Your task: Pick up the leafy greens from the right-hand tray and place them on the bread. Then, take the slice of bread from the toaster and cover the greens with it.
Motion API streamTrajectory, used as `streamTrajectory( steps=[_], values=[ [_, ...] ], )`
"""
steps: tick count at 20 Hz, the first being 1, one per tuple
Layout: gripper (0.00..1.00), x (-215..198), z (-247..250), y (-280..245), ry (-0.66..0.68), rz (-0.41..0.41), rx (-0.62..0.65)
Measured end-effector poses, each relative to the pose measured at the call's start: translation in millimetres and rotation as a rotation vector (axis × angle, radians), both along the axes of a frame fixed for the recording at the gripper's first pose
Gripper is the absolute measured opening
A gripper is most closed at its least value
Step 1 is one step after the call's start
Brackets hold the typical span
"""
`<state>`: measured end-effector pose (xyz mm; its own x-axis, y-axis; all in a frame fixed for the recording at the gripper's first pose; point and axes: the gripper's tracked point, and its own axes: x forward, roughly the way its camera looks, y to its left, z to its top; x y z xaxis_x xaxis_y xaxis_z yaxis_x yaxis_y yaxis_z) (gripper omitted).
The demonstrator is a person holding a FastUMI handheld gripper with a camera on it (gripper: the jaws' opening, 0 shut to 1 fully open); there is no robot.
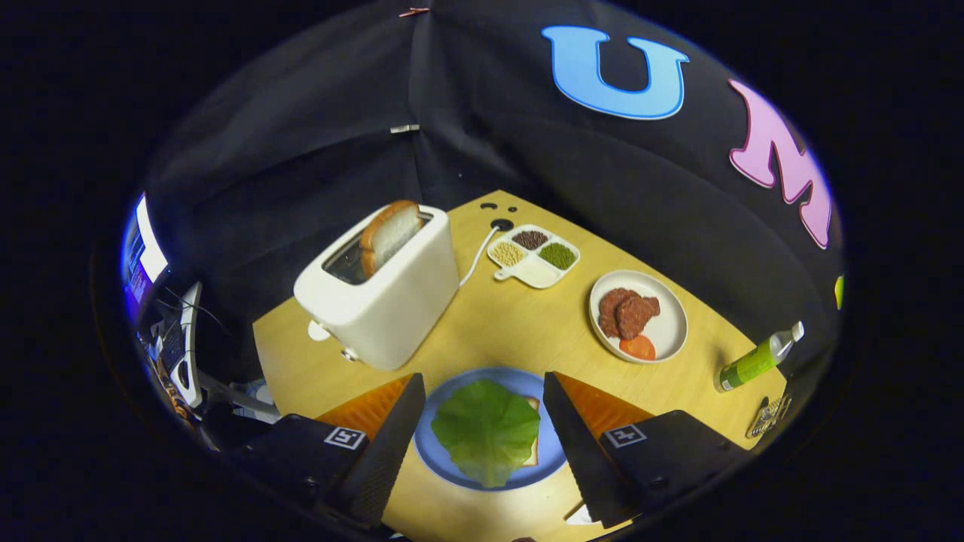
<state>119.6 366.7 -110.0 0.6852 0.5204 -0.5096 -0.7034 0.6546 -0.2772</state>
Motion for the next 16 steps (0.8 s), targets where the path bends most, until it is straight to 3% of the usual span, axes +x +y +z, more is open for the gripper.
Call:
streamTrajectory(
  steps=[11,16],
  values=[
    [0.98,-10,43,122,-0.058,0.092,0.044],
    [0.99,3,36,161,-0.058,0.071,0.033]
  ],
)
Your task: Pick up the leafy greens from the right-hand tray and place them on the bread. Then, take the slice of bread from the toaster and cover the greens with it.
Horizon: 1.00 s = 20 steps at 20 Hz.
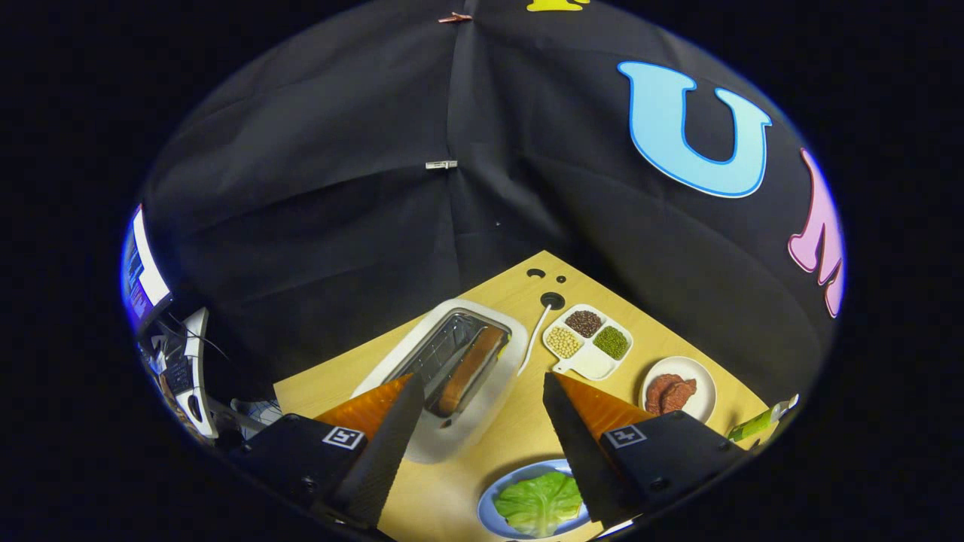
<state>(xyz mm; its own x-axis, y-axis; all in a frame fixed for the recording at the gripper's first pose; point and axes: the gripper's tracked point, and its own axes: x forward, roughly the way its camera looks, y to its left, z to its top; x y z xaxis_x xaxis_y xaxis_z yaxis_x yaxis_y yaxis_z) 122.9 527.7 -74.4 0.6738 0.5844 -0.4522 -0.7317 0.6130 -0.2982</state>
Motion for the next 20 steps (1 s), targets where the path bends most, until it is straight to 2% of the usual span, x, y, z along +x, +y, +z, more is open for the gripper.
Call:
streamTrajectory(
  steps=[5,7,9,14,16,20],
  values=[
    [0.98,22,-26,20,0.011,-0.039,-0.044],
    [0.90,27,-36,26,0.024,-0.053,-0.054],
    [0.80,29,-42,30,0.037,-0.062,-0.058],
    [0.43,37,-57,35,0.045,-0.099,-0.092],
    [0.23,36,-56,38,0.056,-0.117,-0.077],
    [0.12,33,-56,40,0.063,-0.118,-0.082]
  ],
)
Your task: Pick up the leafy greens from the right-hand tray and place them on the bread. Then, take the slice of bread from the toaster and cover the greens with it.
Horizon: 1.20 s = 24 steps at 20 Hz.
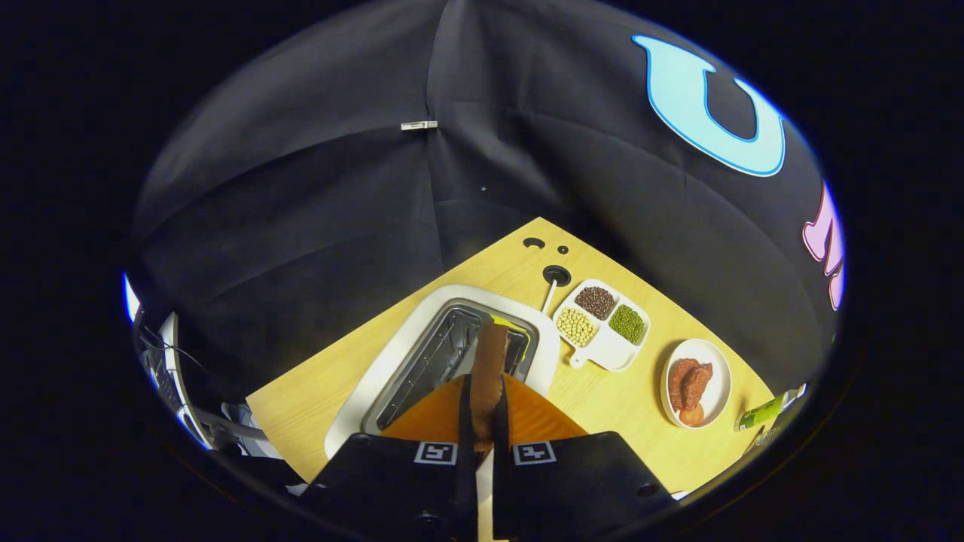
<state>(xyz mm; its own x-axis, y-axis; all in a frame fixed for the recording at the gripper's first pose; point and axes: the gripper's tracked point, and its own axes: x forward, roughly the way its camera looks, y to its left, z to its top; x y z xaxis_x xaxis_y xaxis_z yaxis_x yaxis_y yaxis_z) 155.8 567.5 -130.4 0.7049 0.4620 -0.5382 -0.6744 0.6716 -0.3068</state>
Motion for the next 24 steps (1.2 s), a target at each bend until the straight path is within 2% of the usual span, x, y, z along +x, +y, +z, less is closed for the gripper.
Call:
streamTrajectory(
  steps=[3,10,16,20,24],
  values=[
    [0.12,-6,7,-3,-0.002,0.007,0.011],
    [0.12,-27,66,-17,-0.078,0.041,0.109],
    [0.12,-31,110,-61,-0.133,0.007,0.176],
    [0.12,-29,115,-99,-0.121,-0.028,0.205],
    [0.12,-27,89,-134,-0.056,-0.058,0.209]
  ],
)
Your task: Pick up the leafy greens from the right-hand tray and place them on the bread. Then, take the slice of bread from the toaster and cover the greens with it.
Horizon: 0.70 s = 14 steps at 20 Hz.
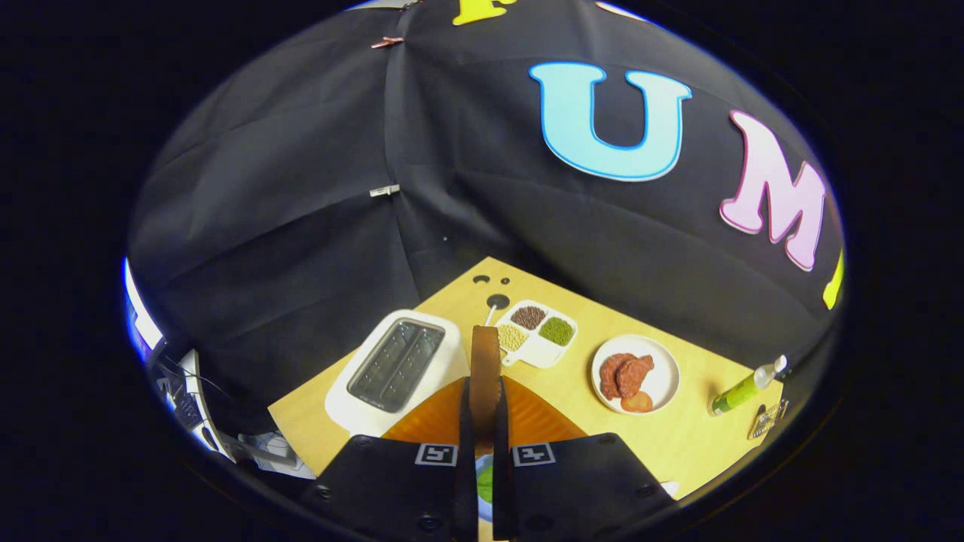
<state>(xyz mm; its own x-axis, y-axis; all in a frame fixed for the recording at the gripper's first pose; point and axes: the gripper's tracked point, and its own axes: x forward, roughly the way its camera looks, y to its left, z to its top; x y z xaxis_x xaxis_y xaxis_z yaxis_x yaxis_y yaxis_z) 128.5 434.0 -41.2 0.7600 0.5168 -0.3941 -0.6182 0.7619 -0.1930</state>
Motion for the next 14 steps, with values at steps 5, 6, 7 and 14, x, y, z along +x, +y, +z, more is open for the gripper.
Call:
streamTrajectory(
  steps=[5,6,7,14],
  values=[
    [0.12,-8,-46,-30,0.136,0.006,0.023],
    [0.12,-10,-53,-32,0.155,0.011,0.036],
    [0.12,-10,-60,-37,0.173,0.012,0.041],
    [0.12,-17,-115,-69,0.294,0.009,0.074]
  ],
)
